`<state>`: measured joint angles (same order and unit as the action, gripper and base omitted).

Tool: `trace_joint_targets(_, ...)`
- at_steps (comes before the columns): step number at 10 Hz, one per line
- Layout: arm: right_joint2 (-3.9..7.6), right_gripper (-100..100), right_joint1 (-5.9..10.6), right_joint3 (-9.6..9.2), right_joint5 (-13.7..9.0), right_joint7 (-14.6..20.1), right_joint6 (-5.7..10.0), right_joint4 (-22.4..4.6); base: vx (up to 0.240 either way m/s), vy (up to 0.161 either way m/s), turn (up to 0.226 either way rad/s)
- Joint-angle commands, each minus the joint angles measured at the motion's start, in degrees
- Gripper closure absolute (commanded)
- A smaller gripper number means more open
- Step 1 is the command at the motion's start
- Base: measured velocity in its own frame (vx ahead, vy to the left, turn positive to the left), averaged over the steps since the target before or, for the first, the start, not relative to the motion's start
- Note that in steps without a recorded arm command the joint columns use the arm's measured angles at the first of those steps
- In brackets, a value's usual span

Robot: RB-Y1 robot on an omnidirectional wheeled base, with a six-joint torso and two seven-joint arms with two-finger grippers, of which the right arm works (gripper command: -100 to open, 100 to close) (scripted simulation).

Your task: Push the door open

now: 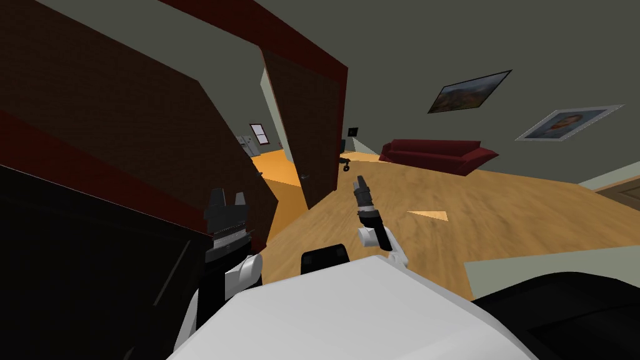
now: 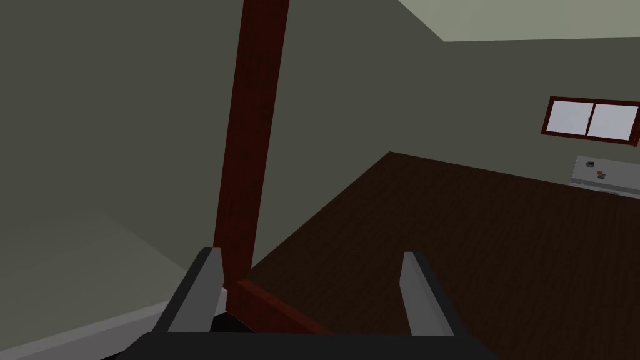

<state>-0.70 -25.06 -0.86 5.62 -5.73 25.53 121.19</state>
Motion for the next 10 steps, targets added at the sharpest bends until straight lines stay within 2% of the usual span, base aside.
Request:
trace_joint_targets(1, 0.61, -100, 1.05, -1.86, -0.11, 0.37, 0.46, -2.49, 0.166, -0.014, -0.067)
trace_joint_targets(2, 1.06, -100, 1.77, -3.09, -0.24, 0.69, 0.96, -4.49, 0.184, -0.010, -0.061)
trace_joint_targets(10, 2.84, -100, 5.10, -8.83, -0.86, 2.15, 3.27, -13.85, 0.105, 0.006, -0.035)
